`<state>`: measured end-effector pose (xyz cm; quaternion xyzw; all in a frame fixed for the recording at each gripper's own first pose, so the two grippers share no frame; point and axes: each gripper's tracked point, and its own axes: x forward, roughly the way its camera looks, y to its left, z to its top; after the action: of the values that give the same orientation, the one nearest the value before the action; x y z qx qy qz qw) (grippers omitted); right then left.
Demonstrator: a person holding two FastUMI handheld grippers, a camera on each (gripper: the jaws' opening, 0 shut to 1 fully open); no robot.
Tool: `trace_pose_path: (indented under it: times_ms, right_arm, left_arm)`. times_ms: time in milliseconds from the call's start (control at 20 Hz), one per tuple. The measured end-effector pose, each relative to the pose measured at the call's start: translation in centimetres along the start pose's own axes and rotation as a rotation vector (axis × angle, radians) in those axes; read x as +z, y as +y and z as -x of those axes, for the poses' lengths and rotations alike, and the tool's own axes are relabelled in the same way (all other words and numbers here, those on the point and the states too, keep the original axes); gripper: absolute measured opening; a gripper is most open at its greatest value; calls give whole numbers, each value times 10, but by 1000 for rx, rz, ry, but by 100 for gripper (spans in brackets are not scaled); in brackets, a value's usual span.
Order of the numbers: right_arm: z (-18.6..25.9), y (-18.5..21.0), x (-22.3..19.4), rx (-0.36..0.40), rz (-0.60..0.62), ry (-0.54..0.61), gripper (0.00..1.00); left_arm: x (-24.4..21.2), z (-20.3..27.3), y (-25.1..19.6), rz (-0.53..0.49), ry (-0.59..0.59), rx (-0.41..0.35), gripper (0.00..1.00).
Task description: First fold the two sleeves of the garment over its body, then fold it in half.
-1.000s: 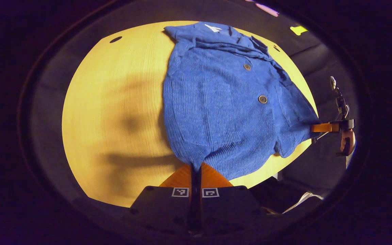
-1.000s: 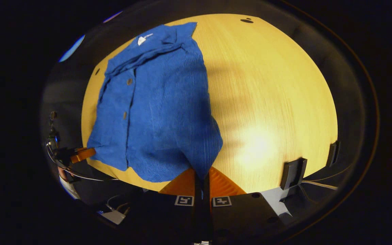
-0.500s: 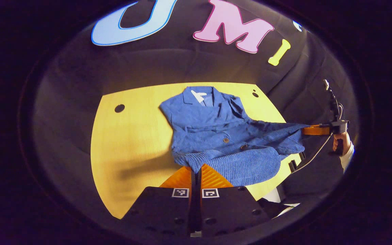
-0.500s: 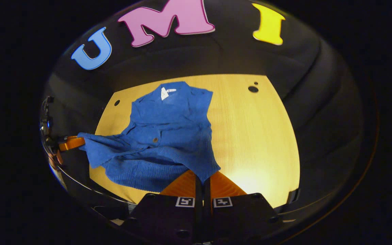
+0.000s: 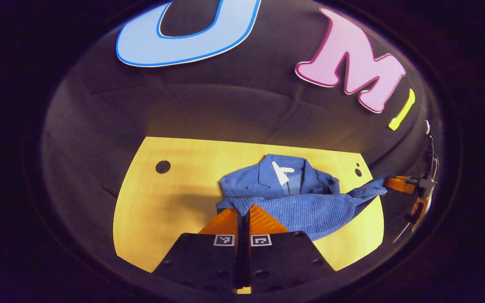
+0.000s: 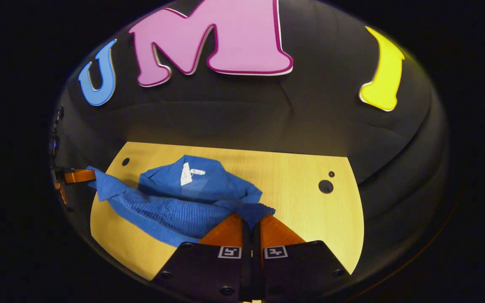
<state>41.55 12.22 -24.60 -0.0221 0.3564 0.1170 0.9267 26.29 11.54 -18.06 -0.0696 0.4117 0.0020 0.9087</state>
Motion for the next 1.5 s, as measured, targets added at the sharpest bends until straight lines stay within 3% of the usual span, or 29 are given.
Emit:
trace_pose_path:
  times_ms: [200, 350, 500, 550, 600, 650, 800, 900, 1050, 1150, 1500]
  right_arm:
    - [-93, -6, 3, 5, -40, 51, 5]
    - [-142, -1, 4, 28, -67, 59, 5]
    - [-173, 1, -3, 40, -136, 72, 9]
    - [-181, 1, -8, 42, -150, 89, 13]
    - [-187, -3, -14, 34, -147, 100, 24]
    - [-191, -8, -16, 21, -133, 99, 51]
    - [-191, -16, -17, 12, -85, 83, 100]
    - [-180, -16, -9, 11, -47, 49, 99]
    - [-150, -8, 10, 32, 18, -34, 99]
    - [-127, -3, 24, 21, 59, -88, 100]
    - [-3, 26, 42, 12, 107, -247, 99]
  left_arm:
    - [37, -70, 7, 34, -48, 88, 0]
    - [23, -119, 12, 36, 7, 155, 0]
    - [0, -152, 1, 79, 87, 122, 3]
    - [-1, -150, -7, 88, 96, 98, 26]
    - [-2, -154, -9, 74, 102, 105, 49]
    - [2, -158, -11, 49, 95, 111, 72]
    - [20, -148, -13, -26, 31, 147, 79]
    - [32, -139, -19, -38, -23, 147, 82]
    - [44, -118, -39, -61, -75, 75, 82]
    - [52, -97, -46, -97, -104, 86, 82]
    - [58, 20, -95, -142, -262, -27, 82]
